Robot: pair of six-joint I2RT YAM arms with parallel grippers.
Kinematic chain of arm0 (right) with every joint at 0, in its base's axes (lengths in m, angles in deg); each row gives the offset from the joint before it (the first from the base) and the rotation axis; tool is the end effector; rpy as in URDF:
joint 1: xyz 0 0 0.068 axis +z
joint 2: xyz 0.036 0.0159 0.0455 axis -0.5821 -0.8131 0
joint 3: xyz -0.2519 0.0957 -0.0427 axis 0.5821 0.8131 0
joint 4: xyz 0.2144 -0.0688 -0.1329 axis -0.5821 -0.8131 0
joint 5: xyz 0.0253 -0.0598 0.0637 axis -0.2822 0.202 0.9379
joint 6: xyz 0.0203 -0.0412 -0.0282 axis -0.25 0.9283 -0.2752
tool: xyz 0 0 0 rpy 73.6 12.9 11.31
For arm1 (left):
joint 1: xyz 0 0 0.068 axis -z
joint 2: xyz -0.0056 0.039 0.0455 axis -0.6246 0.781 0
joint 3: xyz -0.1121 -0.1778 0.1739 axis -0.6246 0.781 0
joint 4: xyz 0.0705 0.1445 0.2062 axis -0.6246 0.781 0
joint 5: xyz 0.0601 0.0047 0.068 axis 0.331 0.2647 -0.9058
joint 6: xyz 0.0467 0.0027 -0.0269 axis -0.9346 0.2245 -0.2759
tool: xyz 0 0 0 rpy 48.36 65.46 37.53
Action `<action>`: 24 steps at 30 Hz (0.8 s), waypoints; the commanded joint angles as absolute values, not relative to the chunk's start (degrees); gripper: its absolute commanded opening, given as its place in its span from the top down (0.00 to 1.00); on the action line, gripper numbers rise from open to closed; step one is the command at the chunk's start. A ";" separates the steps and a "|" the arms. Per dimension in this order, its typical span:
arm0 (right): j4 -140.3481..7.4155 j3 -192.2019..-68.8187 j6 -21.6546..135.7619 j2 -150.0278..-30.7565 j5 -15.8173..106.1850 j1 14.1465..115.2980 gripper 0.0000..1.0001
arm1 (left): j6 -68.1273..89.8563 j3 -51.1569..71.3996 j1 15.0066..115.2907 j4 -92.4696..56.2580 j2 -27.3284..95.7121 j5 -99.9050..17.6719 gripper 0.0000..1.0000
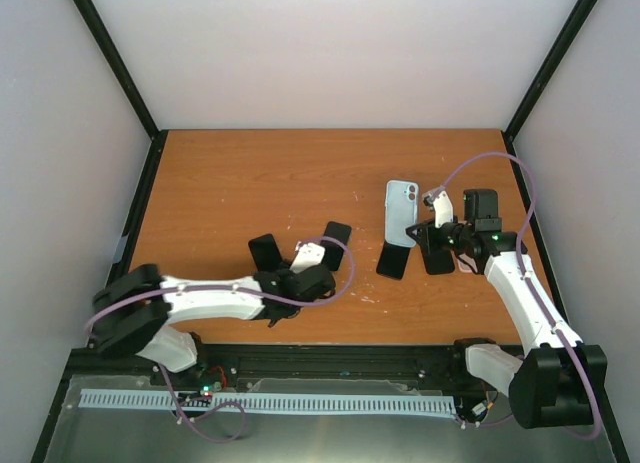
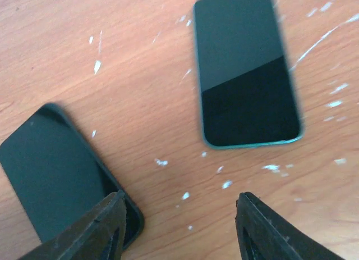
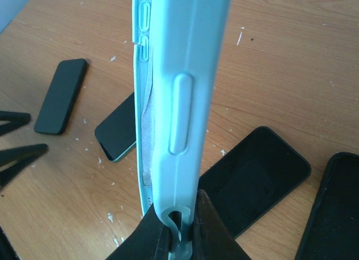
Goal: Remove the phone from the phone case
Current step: Place the phone at the center of the board, then place the phone case at the center of the board.
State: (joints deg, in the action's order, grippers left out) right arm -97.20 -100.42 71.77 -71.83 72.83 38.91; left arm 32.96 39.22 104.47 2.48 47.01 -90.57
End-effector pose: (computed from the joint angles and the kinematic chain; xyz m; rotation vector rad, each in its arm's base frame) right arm 0.2171 0.0332 0.2567 -0.5034 2.2681 0.6979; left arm 0.1328 -0.2383 0.1555 0.4435 2.2724 0.1478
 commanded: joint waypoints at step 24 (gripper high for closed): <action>-133.49 -137.21 106.98 -104.70 47.20 8.80 0.97 | 26.69 48.50 80.22 -18.85 18.51 -26.47 0.01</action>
State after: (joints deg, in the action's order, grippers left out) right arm -127.65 -133.68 99.97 -101.82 54.82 12.50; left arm 26.18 47.75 80.47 -14.64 18.95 -31.84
